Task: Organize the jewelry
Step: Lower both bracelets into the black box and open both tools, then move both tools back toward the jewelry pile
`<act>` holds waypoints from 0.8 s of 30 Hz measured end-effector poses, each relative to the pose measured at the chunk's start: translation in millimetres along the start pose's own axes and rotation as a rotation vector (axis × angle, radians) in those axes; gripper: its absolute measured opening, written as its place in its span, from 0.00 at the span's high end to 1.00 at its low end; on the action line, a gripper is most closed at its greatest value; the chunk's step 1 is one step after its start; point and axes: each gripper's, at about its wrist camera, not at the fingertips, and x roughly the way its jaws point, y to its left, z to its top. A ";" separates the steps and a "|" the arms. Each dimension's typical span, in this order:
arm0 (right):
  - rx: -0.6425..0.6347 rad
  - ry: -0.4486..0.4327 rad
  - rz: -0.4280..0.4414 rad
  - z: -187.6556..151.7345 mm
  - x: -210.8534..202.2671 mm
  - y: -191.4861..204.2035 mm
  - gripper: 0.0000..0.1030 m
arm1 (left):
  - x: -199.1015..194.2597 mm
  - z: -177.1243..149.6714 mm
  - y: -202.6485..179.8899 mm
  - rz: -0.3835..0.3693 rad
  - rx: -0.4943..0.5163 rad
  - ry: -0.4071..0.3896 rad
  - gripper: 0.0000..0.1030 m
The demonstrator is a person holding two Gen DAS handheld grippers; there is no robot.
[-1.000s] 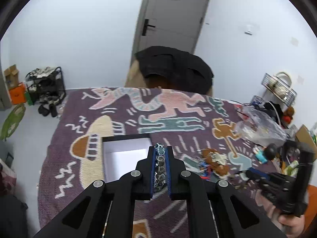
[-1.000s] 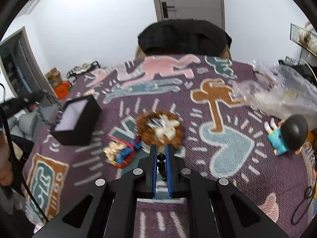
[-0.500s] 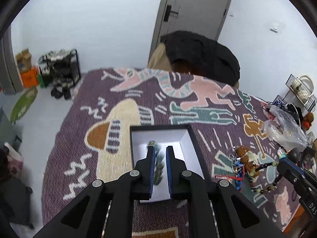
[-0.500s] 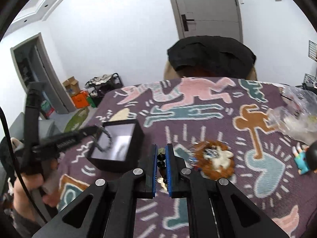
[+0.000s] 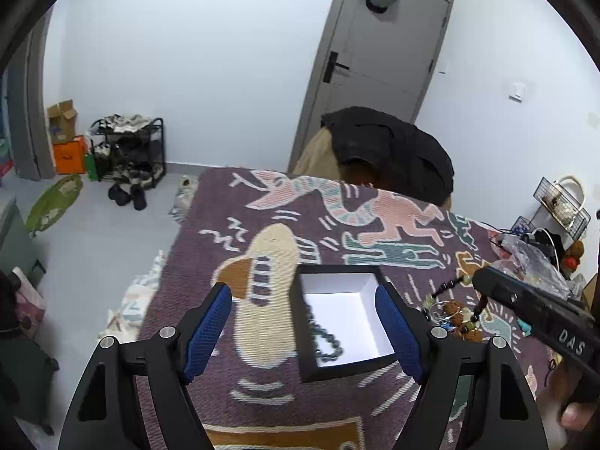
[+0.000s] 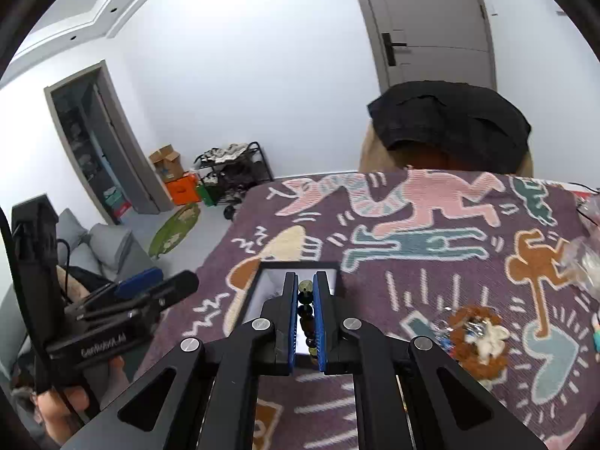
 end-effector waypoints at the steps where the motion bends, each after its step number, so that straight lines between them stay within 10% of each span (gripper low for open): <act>1: -0.006 0.001 0.003 2.3 2.7 3.9 0.91 | -1.9 -0.5 3.4 0.002 -0.004 -0.003 0.23; 9: -0.039 -0.028 0.024 14.6 18.0 27.4 0.91 | -9.1 -4.0 11.9 0.002 -0.014 -0.012 0.23; 13: -0.062 -0.025 0.003 9.8 14.0 27.3 0.26 | -12.4 -7.0 4.9 -0.013 0.005 -0.016 0.21; 24: 0.061 -0.044 -0.036 -19.2 -25.8 -27.9 0.23 | -23.0 -15.4 -31.5 -0.072 0.054 -0.037 0.11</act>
